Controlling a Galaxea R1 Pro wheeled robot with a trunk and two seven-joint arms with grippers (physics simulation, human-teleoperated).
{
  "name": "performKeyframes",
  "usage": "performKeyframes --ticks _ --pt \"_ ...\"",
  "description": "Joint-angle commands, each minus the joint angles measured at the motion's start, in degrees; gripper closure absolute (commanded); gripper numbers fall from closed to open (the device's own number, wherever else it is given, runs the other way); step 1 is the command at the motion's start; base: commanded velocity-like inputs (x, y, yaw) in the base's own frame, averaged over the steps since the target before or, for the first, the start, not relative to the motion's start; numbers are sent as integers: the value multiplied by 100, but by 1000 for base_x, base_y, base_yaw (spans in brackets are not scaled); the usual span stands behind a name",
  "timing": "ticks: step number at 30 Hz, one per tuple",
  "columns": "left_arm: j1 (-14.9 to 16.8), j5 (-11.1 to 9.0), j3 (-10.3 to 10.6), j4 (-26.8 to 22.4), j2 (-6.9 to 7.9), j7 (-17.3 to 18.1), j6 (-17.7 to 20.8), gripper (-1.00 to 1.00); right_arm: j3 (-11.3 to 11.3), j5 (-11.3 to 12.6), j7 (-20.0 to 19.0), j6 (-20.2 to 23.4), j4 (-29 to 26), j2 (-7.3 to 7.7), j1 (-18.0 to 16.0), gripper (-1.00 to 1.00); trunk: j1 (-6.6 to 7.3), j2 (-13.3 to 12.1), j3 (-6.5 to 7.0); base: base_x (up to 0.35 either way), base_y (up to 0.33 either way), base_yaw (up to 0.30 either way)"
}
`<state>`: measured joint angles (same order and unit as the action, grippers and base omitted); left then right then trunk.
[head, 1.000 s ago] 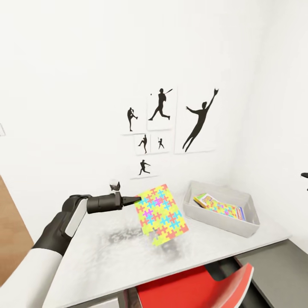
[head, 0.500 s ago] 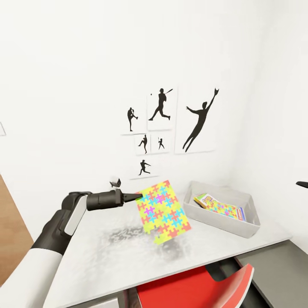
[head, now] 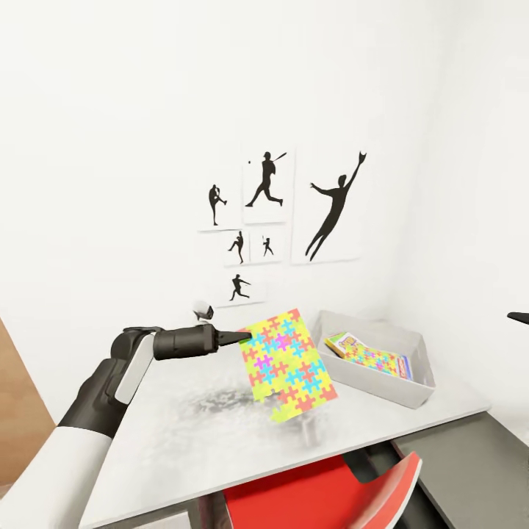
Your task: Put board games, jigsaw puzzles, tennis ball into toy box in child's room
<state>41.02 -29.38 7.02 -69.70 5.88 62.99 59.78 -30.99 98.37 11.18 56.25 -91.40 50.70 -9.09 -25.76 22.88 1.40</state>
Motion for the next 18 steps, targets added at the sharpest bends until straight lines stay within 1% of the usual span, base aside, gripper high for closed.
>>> performKeyframes --ticks 1,4,9,14,18 --pt "3 -2 -6 1 6 3 22 100 -4 60 60 19 -1 -3 -5 -100 -2 4 -3 1 -156 0" --pt "2 -3 -2 0 9 3 22 100 -4 60 60 22 -1 -13 -5 -100 -2 4 -3 26 -221 0" --pt "1 2 -17 16 6 2 22 100 -4 57 55 26 -1 -24 -5 -100 -2 4 -3 21 -64 0" --pt "1 2 -20 18 9 0 22 100 -5 59 52 22 -1 -25 -5 -100 -2 4 -3 162 -135 0" --pt "-5 -3 -27 18 9 0 22 100 -6 57 51 22 -1 -25 -5 -100 -2 4 -3 51 -38 0"
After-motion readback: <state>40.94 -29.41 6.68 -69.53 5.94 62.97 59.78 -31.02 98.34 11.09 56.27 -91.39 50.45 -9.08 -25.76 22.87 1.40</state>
